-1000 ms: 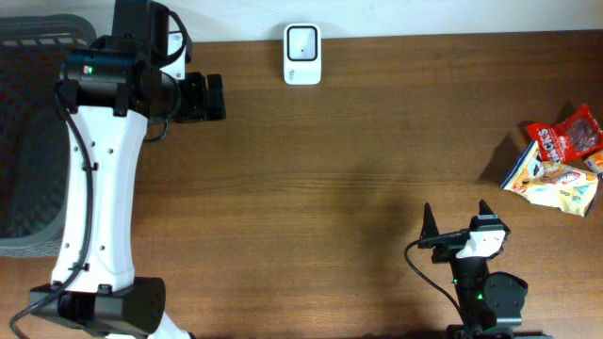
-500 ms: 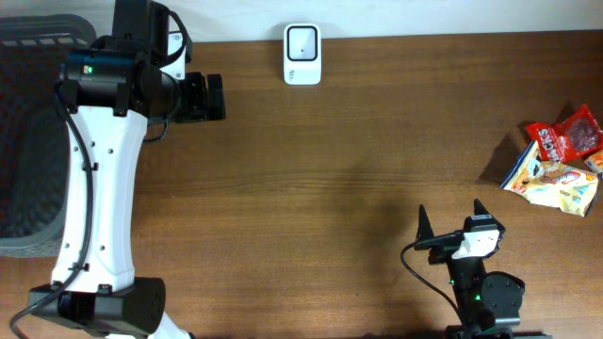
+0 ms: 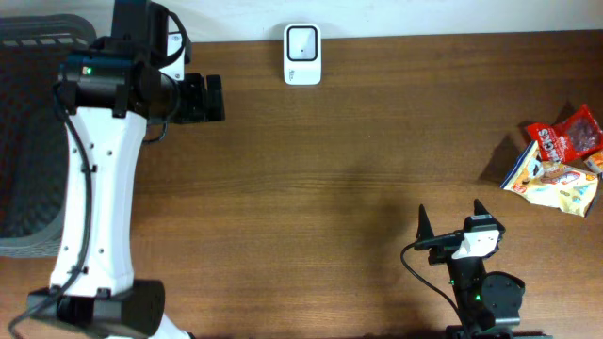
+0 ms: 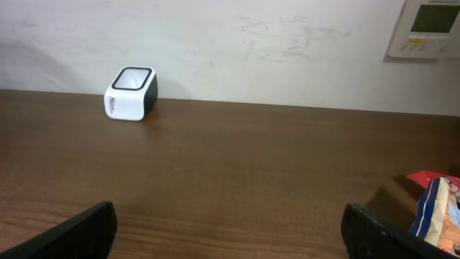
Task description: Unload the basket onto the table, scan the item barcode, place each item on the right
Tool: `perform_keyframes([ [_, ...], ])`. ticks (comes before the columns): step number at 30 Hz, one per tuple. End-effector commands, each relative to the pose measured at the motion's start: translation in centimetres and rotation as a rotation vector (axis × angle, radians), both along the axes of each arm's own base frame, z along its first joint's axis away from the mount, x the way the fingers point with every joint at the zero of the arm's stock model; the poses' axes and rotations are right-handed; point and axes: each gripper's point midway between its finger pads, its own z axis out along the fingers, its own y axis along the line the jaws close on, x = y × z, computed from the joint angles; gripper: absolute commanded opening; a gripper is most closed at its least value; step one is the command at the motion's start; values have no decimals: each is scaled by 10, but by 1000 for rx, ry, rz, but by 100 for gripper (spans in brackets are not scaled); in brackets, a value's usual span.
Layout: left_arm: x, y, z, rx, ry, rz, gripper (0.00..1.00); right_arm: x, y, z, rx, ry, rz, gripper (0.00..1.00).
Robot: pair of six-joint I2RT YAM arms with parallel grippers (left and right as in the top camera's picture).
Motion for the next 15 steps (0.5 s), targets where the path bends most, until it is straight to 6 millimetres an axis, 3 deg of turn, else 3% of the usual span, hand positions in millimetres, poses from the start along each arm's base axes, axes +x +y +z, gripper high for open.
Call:
perform_keyframes([
  [1, -30, 6, 24, 23, -111, -41, 99, 0, -3, -3, -7, 1, -15, 98],
  [3, -44, 0, 10, 3, -186, -100, 99, 0, -3, -3, -7, 1, -15, 98],
  [6, -58, -31, -6, -37, -429, -373, 99, 0, -3, -3, -7, 0, -15, 98],
  [7, -71, -32, -21, -39, -495, -391, 99, 0, -3, -3, -7, 0, -15, 99],
  [10, -127, -15, -79, -6, -605, -353, 99, 0, -3, -3, -7, 1, -16, 99],
  [12, -154, -3, -106, 39, -666, -311, 99, 0, -3, -3, -7, 0, -15, 99],
  [13, -165, -1, -118, 45, -709, -306, 99, 0, -3, -3, -7, 0, -15, 99],
  [15, -166, -1, -126, 44, -748, -301, 99, 0, -3, -3, -7, 0, -15, 98],
])
